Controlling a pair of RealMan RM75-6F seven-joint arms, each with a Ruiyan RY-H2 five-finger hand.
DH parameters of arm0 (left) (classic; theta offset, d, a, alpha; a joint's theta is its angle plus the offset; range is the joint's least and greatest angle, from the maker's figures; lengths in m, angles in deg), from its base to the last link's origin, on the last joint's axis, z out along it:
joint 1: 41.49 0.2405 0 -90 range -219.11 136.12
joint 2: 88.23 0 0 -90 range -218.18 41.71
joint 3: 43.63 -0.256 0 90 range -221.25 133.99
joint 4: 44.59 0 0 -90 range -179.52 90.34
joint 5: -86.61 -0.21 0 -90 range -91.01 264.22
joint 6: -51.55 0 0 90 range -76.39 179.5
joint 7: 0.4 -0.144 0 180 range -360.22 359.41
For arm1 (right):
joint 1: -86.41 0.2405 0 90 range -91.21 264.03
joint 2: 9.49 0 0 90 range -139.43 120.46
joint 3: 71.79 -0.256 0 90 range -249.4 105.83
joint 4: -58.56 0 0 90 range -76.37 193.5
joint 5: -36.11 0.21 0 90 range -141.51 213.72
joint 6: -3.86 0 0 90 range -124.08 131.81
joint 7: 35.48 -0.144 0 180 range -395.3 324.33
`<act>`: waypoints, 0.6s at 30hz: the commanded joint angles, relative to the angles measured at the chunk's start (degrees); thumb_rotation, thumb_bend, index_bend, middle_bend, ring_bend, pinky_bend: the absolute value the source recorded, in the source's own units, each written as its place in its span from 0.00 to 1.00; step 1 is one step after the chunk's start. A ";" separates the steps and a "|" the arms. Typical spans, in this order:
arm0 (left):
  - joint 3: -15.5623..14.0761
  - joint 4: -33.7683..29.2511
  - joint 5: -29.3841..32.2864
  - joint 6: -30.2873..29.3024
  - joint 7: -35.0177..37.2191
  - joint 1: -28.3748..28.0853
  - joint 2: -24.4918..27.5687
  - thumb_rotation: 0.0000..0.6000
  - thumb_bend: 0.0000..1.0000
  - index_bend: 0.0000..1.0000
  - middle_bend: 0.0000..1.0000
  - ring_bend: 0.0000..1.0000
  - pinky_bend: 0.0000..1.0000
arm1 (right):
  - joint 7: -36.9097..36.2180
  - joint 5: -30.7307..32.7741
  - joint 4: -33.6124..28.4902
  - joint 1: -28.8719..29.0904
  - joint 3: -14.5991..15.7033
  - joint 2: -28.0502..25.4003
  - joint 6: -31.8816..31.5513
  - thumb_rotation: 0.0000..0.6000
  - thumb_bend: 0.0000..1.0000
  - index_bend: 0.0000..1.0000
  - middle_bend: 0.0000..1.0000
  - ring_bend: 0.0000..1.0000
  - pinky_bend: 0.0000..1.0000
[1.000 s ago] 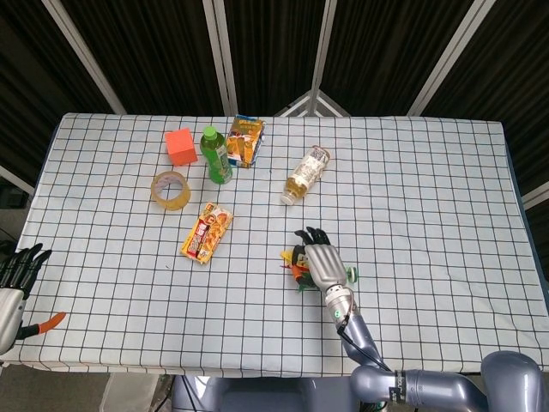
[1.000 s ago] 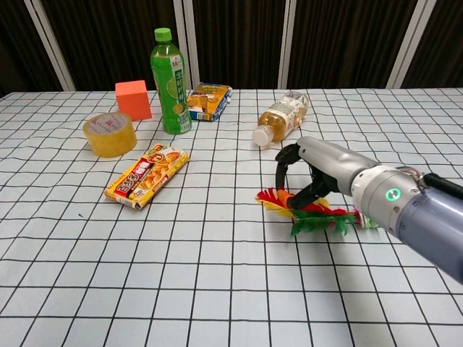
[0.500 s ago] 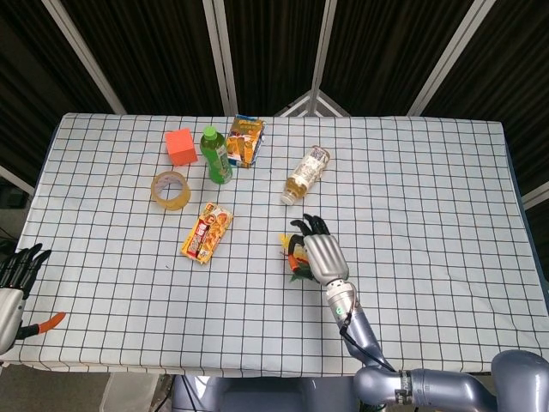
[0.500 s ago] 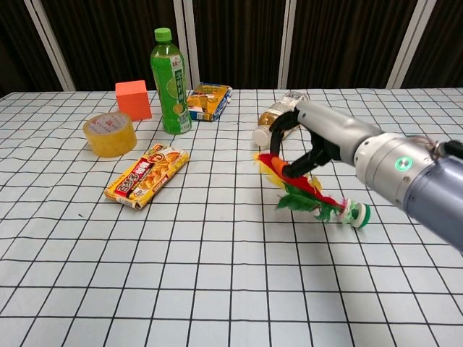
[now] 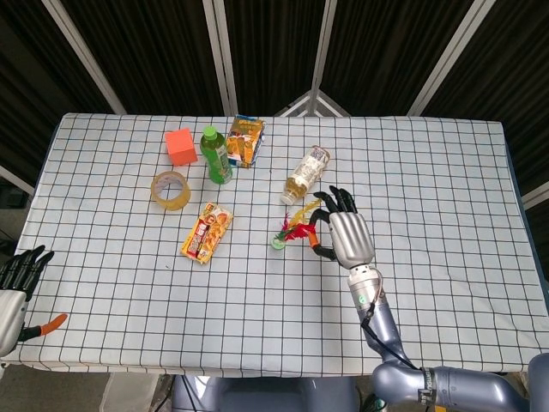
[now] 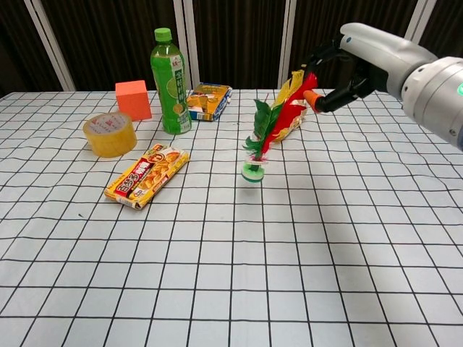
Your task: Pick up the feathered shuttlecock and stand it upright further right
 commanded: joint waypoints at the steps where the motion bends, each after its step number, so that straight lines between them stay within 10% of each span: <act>1: 0.00 -0.05 -0.02 0.02 -0.11 -0.02 -0.05 1.00 0.12 0.00 0.00 0.00 0.00 | -0.41 0.06 0.60 -0.42 0.29 -0.43 -0.42 1.00 0.56 0.66 0.20 0.00 0.00; 18: -0.19 -0.29 -0.02 0.10 -0.87 0.09 -0.29 1.00 0.12 0.00 0.00 0.00 0.00 | -4.26 0.67 3.51 -3.15 1.12 -3.21 -1.61 1.00 0.56 0.66 0.20 0.00 0.00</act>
